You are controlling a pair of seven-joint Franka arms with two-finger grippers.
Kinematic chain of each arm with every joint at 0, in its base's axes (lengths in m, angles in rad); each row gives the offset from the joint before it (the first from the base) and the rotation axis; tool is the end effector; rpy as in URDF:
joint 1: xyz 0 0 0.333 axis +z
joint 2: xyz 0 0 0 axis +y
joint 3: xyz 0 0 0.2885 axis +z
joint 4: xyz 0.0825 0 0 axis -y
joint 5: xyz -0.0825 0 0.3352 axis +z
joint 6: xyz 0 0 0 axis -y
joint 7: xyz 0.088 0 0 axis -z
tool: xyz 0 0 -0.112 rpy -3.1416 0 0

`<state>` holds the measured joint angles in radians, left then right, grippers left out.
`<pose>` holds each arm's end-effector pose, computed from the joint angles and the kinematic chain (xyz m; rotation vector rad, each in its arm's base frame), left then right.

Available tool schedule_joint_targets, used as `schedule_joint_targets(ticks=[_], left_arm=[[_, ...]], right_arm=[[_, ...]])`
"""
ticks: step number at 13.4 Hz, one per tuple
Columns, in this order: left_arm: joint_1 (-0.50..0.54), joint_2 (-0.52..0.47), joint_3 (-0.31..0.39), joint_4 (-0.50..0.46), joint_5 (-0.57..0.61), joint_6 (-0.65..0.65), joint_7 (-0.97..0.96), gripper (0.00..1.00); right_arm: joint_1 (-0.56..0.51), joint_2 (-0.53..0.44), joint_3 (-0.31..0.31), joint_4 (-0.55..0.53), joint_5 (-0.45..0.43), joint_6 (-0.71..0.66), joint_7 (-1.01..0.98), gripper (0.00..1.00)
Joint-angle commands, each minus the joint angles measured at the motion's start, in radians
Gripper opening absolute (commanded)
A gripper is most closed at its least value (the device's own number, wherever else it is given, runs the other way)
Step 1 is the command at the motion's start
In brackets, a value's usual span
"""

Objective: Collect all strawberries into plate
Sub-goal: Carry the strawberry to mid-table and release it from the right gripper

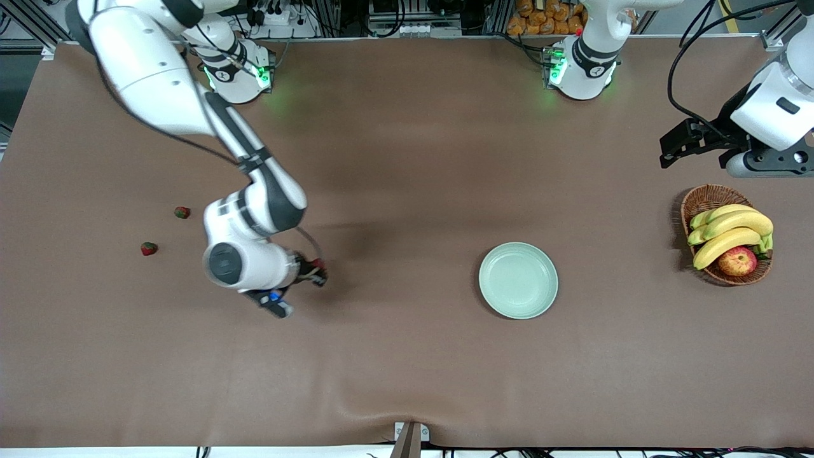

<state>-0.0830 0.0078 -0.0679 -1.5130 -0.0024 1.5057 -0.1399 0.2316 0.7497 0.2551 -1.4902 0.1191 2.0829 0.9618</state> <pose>0.4960 -0.0756 0.6067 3.1407 -0.0175 -0.0241 0.5768 0.2839 0.2338 -2.8628 0.8783 0.4314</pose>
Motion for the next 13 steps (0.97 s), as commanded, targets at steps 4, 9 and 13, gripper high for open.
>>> schedule_joint_targets(ticks=[4,9,13], left_arm=[[0.005,-0.058,-0.004,0.004,0.025,-0.102,-0.004,1.0],[0.009,-0.097,0.0,0.004,0.025,-0.193,-0.007,1.0],[0.011,-0.12,0.007,0.004,0.025,-0.251,-0.009,1.0]], right_arm=[[0.192,0.0,-0.01,-0.034,0.059,0.038,0.21,0.0],[0.293,0.0,-0.008,-0.119,0.062,0.128,0.326,0.36],[0.293,-0.007,-0.01,-0.091,0.059,0.118,0.388,1.0]])
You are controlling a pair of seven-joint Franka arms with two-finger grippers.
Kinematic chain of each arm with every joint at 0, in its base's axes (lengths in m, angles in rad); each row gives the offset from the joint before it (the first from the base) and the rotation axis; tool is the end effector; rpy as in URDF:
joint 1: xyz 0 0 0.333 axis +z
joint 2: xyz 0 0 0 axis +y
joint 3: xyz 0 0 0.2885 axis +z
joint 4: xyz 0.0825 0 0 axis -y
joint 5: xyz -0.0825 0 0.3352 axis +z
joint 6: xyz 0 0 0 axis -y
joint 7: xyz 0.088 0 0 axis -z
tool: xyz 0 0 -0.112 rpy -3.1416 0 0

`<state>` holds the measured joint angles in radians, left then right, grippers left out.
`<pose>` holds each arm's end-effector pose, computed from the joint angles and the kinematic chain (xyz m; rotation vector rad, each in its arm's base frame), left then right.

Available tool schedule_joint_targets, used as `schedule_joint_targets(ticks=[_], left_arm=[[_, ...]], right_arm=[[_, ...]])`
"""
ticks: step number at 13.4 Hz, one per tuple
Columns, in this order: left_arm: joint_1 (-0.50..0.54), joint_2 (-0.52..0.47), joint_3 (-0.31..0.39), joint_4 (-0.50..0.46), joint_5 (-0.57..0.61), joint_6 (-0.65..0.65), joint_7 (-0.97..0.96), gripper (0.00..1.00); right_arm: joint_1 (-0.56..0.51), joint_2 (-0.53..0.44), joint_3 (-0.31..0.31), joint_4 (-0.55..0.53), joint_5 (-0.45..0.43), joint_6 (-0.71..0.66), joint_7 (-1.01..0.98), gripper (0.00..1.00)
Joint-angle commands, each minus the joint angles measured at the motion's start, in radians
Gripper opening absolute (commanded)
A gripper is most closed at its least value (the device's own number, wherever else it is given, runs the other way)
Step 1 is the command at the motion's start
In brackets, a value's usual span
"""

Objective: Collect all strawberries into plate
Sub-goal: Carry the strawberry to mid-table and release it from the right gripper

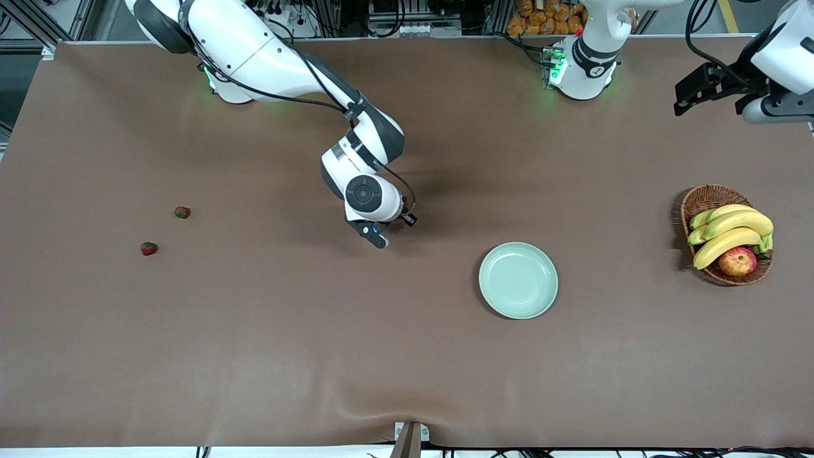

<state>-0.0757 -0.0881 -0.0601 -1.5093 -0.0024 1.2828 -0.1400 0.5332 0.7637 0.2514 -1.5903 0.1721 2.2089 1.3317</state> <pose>0.4433 -0.0624 0.6360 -3.1124 -0.0067 0.2133 0.4539 0.4357 0.1963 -2.8655 1.0722 0.5118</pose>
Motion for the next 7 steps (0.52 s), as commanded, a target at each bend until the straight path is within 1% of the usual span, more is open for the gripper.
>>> schedule_joint_targets(ticks=[1,3,5,7], left_arm=[[0.004,-0.025,0.0,0.0,0.025,-0.034,-0.009,1.0],[0.005,-0.025,0.002,0.0,0.025,-0.034,-0.009,1.0],[0.005,-0.025,0.0,0.0,0.025,-0.034,-0.01,1.0],[0.005,-0.025,0.0,0.001,0.025,-0.034,-0.01,1.0]], right_arm=[[-0.021,-0.027,-0.009,0.024,0.003,-0.02,0.015,1.0],[-0.082,-0.035,-0.009,0.082,-0.006,-0.111,-0.006,1.0],[-0.178,-0.059,-0.012,0.128,-0.008,-0.248,-0.165,1.0],[-0.296,-0.095,-0.02,0.133,-0.016,-0.339,-0.303,1.0]])
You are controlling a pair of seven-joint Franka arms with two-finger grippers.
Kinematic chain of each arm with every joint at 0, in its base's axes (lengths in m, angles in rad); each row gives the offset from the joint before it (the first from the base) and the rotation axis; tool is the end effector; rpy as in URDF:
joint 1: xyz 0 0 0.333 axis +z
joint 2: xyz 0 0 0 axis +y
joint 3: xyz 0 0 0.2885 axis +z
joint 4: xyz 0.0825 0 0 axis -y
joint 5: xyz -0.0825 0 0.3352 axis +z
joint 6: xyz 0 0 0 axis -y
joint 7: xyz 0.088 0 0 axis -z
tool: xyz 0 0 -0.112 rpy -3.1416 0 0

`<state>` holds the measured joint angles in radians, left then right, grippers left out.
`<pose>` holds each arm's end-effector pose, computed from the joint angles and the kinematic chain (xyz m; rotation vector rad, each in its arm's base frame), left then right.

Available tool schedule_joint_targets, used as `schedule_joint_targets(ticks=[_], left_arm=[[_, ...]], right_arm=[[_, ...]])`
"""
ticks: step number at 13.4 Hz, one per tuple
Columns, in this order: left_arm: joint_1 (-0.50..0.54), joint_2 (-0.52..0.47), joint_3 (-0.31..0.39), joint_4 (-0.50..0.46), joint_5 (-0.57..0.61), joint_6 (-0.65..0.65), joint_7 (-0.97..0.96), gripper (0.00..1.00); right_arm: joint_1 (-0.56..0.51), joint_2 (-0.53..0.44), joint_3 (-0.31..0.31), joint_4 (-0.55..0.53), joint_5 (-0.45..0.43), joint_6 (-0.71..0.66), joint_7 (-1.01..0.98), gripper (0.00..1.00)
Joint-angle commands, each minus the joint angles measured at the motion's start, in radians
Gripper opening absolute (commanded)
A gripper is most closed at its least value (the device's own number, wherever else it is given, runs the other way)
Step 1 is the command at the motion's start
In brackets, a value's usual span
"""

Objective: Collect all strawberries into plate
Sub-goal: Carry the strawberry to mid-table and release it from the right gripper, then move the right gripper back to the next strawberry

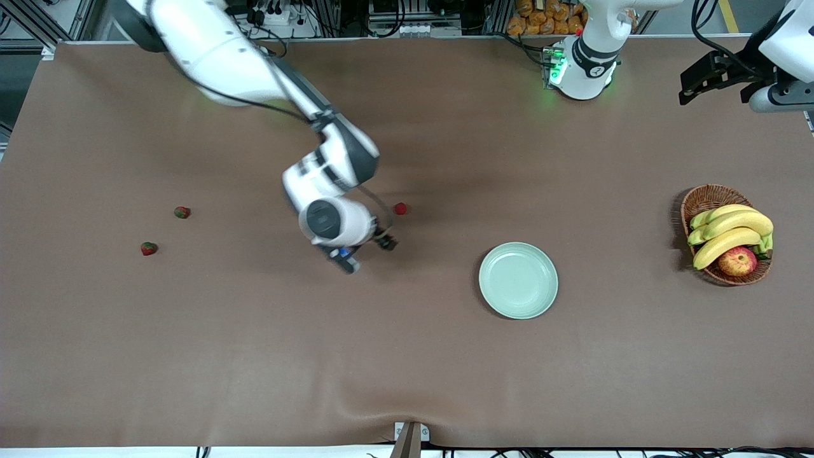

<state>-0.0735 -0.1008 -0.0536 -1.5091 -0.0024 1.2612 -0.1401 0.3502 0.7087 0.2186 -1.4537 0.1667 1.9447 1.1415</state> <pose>0.4374 -0.0578 0.6402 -3.1107 -0.0204 0.2268 0.5434 0.3347 0.2623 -2.8746 1.0281 0.5489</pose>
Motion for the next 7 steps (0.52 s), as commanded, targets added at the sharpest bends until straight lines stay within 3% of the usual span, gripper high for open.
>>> schedule_joint_targets(ticks=[1,4,6,7], left_arm=[[0.003,-0.013,-0.005,0.0,0.025,-0.013,-0.009,1.0],[0.003,-0.013,-0.005,0.001,0.025,-0.013,-0.009,1.0],[0.003,-0.013,-0.005,0.001,0.024,-0.013,-0.01,1.0],[0.003,-0.013,-0.005,0.001,0.024,-0.013,-0.01,1.0]], right_arm=[[-0.185,-0.057,0.013,-0.004,-0.012,-0.114,-0.165,1.0],[-0.322,-0.124,0.013,-0.014,-0.142,-0.257,-0.339,1.0],[-0.397,-0.172,0.015,-0.046,-0.245,-0.288,-0.466,1.0],[-0.449,-0.202,0.015,-0.071,-0.256,-0.288,-0.591,1.0]])
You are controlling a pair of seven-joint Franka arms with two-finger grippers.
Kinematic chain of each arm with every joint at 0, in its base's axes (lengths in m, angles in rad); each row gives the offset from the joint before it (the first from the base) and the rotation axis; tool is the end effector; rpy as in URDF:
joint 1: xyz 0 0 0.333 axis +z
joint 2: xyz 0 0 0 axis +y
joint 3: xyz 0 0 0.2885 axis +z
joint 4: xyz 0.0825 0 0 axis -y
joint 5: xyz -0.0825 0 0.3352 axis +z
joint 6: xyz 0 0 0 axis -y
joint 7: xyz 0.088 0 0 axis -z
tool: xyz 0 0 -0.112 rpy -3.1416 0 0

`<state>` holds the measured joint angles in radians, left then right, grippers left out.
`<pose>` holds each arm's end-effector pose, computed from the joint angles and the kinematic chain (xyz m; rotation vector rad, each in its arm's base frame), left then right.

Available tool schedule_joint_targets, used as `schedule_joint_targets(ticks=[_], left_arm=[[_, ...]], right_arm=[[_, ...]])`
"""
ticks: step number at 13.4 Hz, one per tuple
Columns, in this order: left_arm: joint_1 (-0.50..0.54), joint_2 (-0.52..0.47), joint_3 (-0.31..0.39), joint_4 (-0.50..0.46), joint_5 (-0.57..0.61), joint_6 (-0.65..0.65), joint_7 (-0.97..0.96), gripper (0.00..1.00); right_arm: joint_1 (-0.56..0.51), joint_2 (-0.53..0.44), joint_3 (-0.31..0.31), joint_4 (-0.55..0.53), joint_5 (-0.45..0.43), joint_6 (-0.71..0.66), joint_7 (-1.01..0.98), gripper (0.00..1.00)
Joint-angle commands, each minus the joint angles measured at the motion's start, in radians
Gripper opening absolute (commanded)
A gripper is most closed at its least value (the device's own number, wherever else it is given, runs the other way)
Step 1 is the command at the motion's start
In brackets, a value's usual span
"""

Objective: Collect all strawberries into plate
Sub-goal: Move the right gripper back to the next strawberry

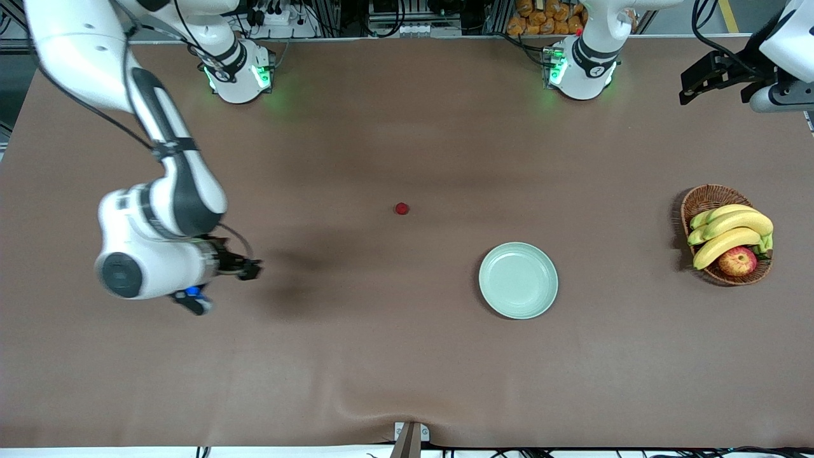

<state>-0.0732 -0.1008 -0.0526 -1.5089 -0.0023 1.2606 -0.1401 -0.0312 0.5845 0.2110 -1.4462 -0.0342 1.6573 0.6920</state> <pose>0.4374 -0.0571 0.6403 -3.1107 -0.0224 0.2274 0.6002 0.0856 0.3228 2.9185 -0.7701 -0.5555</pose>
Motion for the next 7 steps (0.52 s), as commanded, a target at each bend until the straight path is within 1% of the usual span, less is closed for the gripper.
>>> schedule_joint_targets(ticks=[1,2,4,6,7], left_arm=[[0.003,-0.013,-0.006,0.001,0.024,-0.012,-0.01,1.0],[0.003,-0.013,-0.004,0.001,0.025,-0.012,-0.009,1.0],[0.004,-0.013,-0.006,-0.001,0.025,-0.012,-0.01,1.0],[0.003,-0.013,-0.004,0.001,0.024,-0.012,-0.01,1.0],[0.003,-0.013,-0.006,0.001,0.024,-0.012,-0.01,1.0]], right_arm=[[-0.132,-0.101,0.022,-0.104,-0.055,0.004,-0.26,1.0],[-0.185,-0.126,0.024,-0.143,-0.055,0.012,-0.36,1.0],[-0.269,-0.176,0.022,-0.224,-0.065,0.067,-0.468,1.0],[-0.335,-0.187,0.022,-0.272,-0.119,0.126,-0.543,1.0],[-0.361,-0.187,0.022,-0.285,-0.13,0.162,-0.571,1.0]])
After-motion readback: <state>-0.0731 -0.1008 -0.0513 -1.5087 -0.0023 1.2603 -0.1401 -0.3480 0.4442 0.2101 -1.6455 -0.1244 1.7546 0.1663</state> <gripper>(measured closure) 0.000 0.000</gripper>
